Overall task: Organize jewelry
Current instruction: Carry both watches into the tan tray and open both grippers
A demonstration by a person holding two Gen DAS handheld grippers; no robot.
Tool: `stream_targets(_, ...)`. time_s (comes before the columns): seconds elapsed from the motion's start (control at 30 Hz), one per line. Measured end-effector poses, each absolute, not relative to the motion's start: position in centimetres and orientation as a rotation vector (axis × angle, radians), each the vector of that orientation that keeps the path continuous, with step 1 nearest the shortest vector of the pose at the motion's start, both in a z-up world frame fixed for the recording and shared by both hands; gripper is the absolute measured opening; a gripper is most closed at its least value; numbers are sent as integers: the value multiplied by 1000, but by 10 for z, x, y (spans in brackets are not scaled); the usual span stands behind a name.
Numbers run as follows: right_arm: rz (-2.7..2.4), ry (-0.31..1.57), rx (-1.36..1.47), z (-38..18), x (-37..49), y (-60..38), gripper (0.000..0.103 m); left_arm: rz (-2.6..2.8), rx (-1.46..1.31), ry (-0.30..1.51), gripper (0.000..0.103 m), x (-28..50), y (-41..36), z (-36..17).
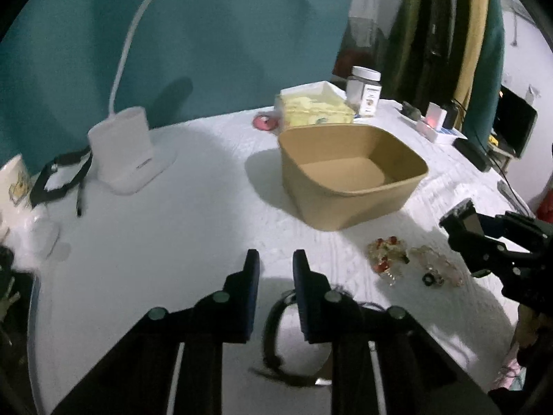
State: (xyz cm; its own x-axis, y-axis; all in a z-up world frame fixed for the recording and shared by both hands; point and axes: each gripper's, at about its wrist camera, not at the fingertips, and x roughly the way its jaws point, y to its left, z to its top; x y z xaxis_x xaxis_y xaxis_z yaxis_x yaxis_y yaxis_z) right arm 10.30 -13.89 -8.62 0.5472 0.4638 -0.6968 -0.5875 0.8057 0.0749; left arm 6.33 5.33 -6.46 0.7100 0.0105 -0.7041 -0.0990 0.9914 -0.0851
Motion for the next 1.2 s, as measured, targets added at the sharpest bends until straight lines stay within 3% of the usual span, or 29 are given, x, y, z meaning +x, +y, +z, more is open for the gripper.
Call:
stream_targets(0.1, 620, 771, -178, -86, 102, -139, 37, 59, -145, 775, 29, 55, 59, -64)
stream_targets(0.17, 613, 775, -180, -86, 102, -140, 37, 48, -154, 765, 46, 48, 61, -62)
stream_targets(0.4, 605, 769, -179, -84, 102, -144, 37, 3, -105, 836, 50, 44, 52, -79)
stream_targets(0.43, 604, 769, -178, -84, 102, -145, 37, -1, -105, 847, 49, 45, 51, -84)
stream_targets(0.5, 601, 768, -179, -83, 102, -145, 37, -18, -104, 855, 20, 46, 48, -86)
stream_targets(1.2, 601, 708, -187, -58, 163, -129, 37, -33, -127, 632, 16, 79, 54, -14)
